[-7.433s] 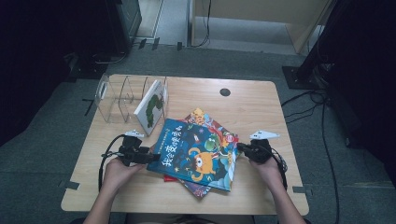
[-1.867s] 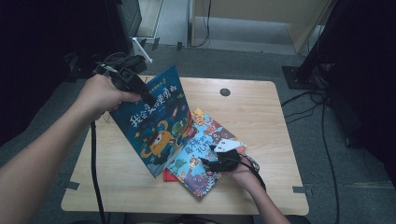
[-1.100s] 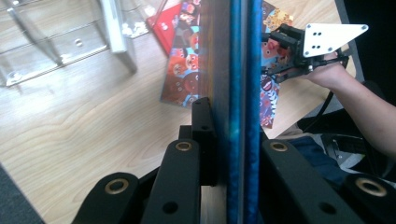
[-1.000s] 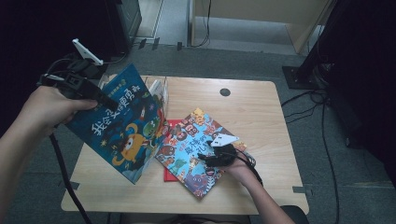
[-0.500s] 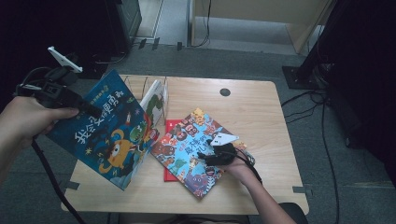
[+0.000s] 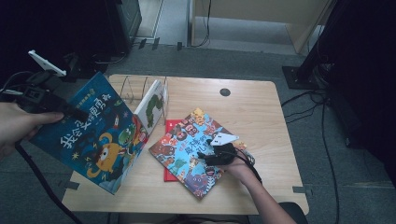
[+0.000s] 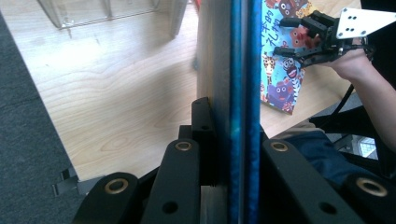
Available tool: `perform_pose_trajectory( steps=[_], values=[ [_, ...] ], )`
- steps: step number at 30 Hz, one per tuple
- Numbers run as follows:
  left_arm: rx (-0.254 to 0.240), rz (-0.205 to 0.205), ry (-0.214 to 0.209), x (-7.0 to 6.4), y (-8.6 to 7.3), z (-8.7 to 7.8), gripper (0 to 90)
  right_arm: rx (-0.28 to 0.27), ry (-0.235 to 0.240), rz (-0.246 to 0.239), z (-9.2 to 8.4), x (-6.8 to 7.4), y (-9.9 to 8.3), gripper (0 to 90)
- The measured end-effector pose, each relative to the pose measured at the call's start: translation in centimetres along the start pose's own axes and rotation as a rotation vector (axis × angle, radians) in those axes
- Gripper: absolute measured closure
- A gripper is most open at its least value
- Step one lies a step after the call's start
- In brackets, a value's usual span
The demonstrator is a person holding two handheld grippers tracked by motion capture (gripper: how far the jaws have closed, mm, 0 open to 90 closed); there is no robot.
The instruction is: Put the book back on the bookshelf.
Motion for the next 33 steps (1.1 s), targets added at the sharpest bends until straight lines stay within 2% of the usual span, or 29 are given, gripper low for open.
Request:
perform_pose_trajectory(
  steps=[13,18,26,33],
  values=[
    [-0.026,-0.048,0.007,2.0,-2.0,-1.1,83.1,-0.001,-0.001,0.0,0.0,0.0,0.0,33.0],
    [-0.042,-0.093,0.006,3.6,-2.4,-1.4,83.2,-0.001,-0.001,0.0,0.0,0.0,0.0,33.0],
    [-0.079,-0.166,0.017,6.7,-1.9,-1.4,82.9,0.0,-0.001,0.001,0.0,0.0,0.0,33.0],
    [-0.099,-0.223,0.028,8.8,-1.6,-1.3,82.9,0.001,-0.003,0.003,0.0,0.0,0.0,33.0]
  ],
)
Point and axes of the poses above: each handheld gripper's, and its own axes: z roughly forward along the jaws, y roughly out of its top, x roughly to its left, the point moved 2 cm from there along z, roughly forward along the jaws, and after that the axes turned 8 degrees about x, right-handed, at the moved point
